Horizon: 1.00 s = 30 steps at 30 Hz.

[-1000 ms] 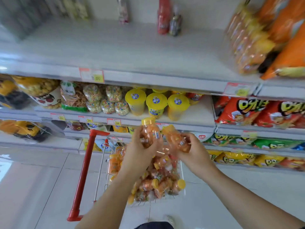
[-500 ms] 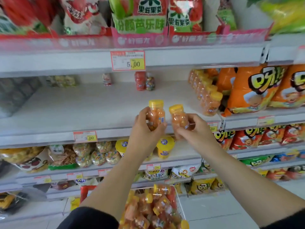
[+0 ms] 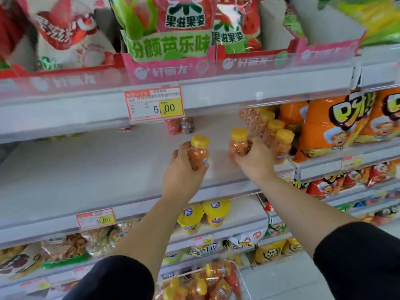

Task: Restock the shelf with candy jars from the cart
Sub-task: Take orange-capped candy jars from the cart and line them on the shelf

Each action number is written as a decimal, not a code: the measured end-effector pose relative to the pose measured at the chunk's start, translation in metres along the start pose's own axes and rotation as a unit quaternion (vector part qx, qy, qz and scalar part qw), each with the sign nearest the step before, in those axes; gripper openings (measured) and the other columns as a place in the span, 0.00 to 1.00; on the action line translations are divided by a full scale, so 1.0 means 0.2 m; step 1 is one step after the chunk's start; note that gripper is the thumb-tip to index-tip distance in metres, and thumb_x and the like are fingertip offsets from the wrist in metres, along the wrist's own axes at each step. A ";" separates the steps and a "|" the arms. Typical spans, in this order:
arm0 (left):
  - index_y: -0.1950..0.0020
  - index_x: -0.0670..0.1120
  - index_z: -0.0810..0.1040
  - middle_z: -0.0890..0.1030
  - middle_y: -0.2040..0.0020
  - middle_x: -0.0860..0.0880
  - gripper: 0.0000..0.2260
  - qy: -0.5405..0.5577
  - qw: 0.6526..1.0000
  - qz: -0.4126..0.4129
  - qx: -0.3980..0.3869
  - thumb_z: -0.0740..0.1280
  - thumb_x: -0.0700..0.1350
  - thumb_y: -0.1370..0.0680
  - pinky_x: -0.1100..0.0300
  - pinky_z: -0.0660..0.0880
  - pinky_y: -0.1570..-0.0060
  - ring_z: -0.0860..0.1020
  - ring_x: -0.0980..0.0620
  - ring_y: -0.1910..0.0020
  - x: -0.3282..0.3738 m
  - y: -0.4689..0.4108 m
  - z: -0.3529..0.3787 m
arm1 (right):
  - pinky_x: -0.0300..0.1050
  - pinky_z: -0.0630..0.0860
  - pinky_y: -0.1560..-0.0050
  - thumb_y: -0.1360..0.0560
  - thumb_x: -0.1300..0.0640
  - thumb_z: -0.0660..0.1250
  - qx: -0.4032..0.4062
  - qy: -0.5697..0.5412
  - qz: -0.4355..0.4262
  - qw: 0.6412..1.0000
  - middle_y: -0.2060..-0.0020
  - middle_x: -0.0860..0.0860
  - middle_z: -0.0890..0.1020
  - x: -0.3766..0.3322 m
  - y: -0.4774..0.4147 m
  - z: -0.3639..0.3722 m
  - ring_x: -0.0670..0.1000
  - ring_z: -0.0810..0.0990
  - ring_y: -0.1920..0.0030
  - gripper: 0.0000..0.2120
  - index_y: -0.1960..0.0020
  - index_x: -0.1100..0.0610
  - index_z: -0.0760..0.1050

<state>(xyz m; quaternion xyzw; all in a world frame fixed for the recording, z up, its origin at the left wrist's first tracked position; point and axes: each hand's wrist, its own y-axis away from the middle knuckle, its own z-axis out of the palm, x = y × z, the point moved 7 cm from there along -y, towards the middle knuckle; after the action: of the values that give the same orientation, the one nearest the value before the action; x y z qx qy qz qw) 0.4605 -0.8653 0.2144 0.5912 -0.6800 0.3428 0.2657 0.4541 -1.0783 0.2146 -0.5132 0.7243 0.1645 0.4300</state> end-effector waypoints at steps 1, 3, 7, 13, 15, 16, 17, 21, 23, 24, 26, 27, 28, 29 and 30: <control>0.29 0.54 0.68 0.75 0.37 0.51 0.27 -0.004 1.000 -0.001 -0.002 0.73 0.49 0.26 0.48 0.76 0.43 0.78 0.46 0.44 -0.01 -0.01 0.01 | 0.39 0.63 0.62 0.31 0.54 0.78 -0.001 0.007 0.007 1.000 0.61 0.49 0.78 0.02 -0.02 0.01 0.51 0.75 0.60 0.16 0.54 0.54 0.71; 0.30 0.54 0.68 0.75 0.37 0.50 0.27 -0.010 1.000 -0.003 -0.004 0.73 0.49 0.26 0.48 0.76 0.44 0.78 0.46 0.43 -0.02 -0.04 0.04 | 0.40 0.66 0.58 0.32 0.54 0.78 -0.003 0.017 0.022 1.000 0.57 0.54 0.82 0.05 -0.08 0.04 0.56 0.80 0.55 0.17 0.50 0.57 0.74; 0.31 0.51 0.67 0.75 0.38 0.50 0.26 -0.014 1.000 -0.014 -0.007 0.73 0.48 0.26 0.50 0.76 0.45 0.78 0.46 0.44 -0.05 -0.09 0.07 | 0.41 0.68 0.55 0.32 0.53 0.78 -0.006 0.024 0.045 0.999 0.51 0.57 0.84 0.09 -0.16 0.06 0.59 0.82 0.48 0.23 0.44 0.61 0.74; 0.32 0.50 0.65 0.76 0.39 0.49 0.28 -0.004 1.000 -0.018 -0.010 0.74 0.49 0.27 0.51 0.75 0.47 0.78 0.46 0.45 -0.06 -0.15 0.11 | 0.47 0.76 0.47 0.33 0.49 0.79 -0.049 0.035 0.036 0.998 0.48 0.57 0.82 0.06 -0.18 0.06 0.59 0.81 0.46 0.26 0.42 0.60 0.74; 0.32 0.50 0.65 0.76 0.39 0.49 0.28 0.001 1.000 -0.014 -0.010 0.75 0.49 0.28 0.48 0.76 0.46 0.78 0.46 0.45 -0.07 -0.14 0.12 | 0.49 0.75 0.44 0.32 0.45 0.77 -0.067 0.075 -0.021 0.995 0.46 0.53 0.80 0.03 -0.08 0.00 0.56 0.79 0.44 0.25 0.42 0.58 0.77; 0.32 0.51 0.66 0.76 0.39 0.49 0.28 0.002 1.000 -0.012 -0.009 0.75 0.49 0.28 0.47 0.76 0.46 0.79 0.46 0.45 -0.07 -0.14 0.12 | 0.49 0.74 0.43 0.30 0.44 0.76 -0.062 0.112 -0.061 0.990 0.45 0.52 0.79 0.01 -0.02 -0.03 0.55 0.78 0.43 0.25 0.40 0.57 0.76; 0.32 0.50 0.66 0.76 0.39 0.49 0.28 0.005 1.000 -0.011 -0.008 0.75 0.49 0.28 0.47 0.76 0.45 0.79 0.46 0.45 -0.07 -0.15 0.12 | 0.50 0.74 0.43 0.28 0.44 0.73 -0.058 0.155 -0.106 0.981 0.45 0.52 0.80 -0.02 0.04 -0.06 0.55 0.77 0.43 0.24 0.38 0.56 0.76; 0.33 0.50 0.66 0.76 0.39 0.49 0.28 0.015 1.000 -0.007 -0.015 0.76 0.48 0.29 0.46 0.76 0.44 0.79 0.44 0.44 -0.05 -0.19 0.14 | 0.52 0.70 0.45 0.20 0.46 0.62 -0.100 0.280 -0.189 0.936 0.46 0.53 0.83 -0.07 0.11 0.03 0.59 0.77 0.43 0.15 0.39 0.52 0.78; 0.33 0.49 0.66 0.76 0.39 0.48 0.28 0.014 1.000 -0.001 -0.021 0.76 0.47 0.29 0.45 0.75 0.43 0.78 0.44 0.44 -0.04 -0.23 0.16 | 0.52 0.70 0.46 0.19 0.47 0.58 -0.114 0.298 -0.175 0.931 0.47 0.56 0.82 -0.08 0.04 0.09 0.60 0.77 0.43 0.14 0.41 0.52 0.78; 0.33 0.48 0.66 0.76 0.39 0.47 0.28 0.013 1.000 0.004 -0.025 0.75 0.46 0.29 0.45 0.75 0.43 0.78 0.44 0.43 -0.03 -0.25 0.17 | 0.52 0.71 0.47 0.19 0.47 0.56 -0.119 0.301 -0.173 0.930 0.47 0.56 0.82 -0.09 0.00 0.11 0.61 0.77 0.43 0.14 0.42 0.51 0.77; 0.32 0.48 0.66 0.77 0.40 0.47 0.28 0.014 0.999 0.016 -0.026 0.75 0.46 0.28 0.45 0.75 0.43 0.78 0.43 0.43 -0.03 -0.28 0.19 | 0.53 0.73 0.46 0.19 0.47 0.56 -0.123 0.300 -0.174 0.930 0.45 0.57 0.82 -0.07 -0.08 0.14 0.61 0.77 0.42 0.14 0.41 0.51 0.76; 0.32 0.49 0.66 0.76 0.39 0.47 0.29 0.017 0.999 0.020 -0.025 0.75 0.46 0.29 0.45 0.75 0.42 0.78 0.43 0.43 -0.03 -0.30 0.20 | 0.53 0.74 0.45 0.19 0.47 0.56 -0.125 0.298 -0.173 0.930 0.44 0.57 0.81 -0.06 -0.12 0.15 0.61 0.77 0.42 0.14 0.41 0.51 0.76; 0.32 0.49 0.66 0.76 0.39 0.47 0.29 0.020 0.999 0.023 -0.024 0.75 0.47 0.29 0.45 0.75 0.42 0.78 0.44 0.43 -0.03 -0.31 0.20 | 0.54 0.75 0.45 0.19 0.47 0.56 -0.126 0.296 -0.172 0.931 0.44 0.57 0.81 -0.05 -0.16 0.16 0.61 0.77 0.42 0.15 0.40 0.51 0.76; 0.32 0.49 0.66 0.76 0.39 0.48 0.29 0.025 0.999 0.025 -0.022 0.76 0.47 0.29 0.45 0.75 0.42 0.78 0.44 0.43 -0.03 -0.33 0.21 | 0.54 0.76 0.44 0.19 0.47 0.56 -0.128 0.291 -0.172 0.932 0.43 0.56 0.81 -0.04 -0.21 0.18 0.61 0.78 0.42 0.15 0.40 0.52 0.76; 0.33 0.50 0.66 0.76 0.40 0.48 0.29 0.030 0.999 0.027 -0.022 0.76 0.47 0.29 0.45 0.75 0.42 0.78 0.44 0.43 -0.04 -0.34 0.22 | 0.54 0.76 0.43 0.19 0.48 0.56 -0.128 0.288 -0.172 0.933 0.42 0.57 0.81 -0.03 -0.26 0.20 0.61 0.78 0.41 0.16 0.39 0.53 0.76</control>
<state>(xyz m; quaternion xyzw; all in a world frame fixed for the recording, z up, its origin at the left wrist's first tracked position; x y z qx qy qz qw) 0.5309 -0.8989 0.1914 0.5560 -0.6949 0.3525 0.2894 0.5181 -1.0687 0.2072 -0.7058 0.6907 0.0244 0.1558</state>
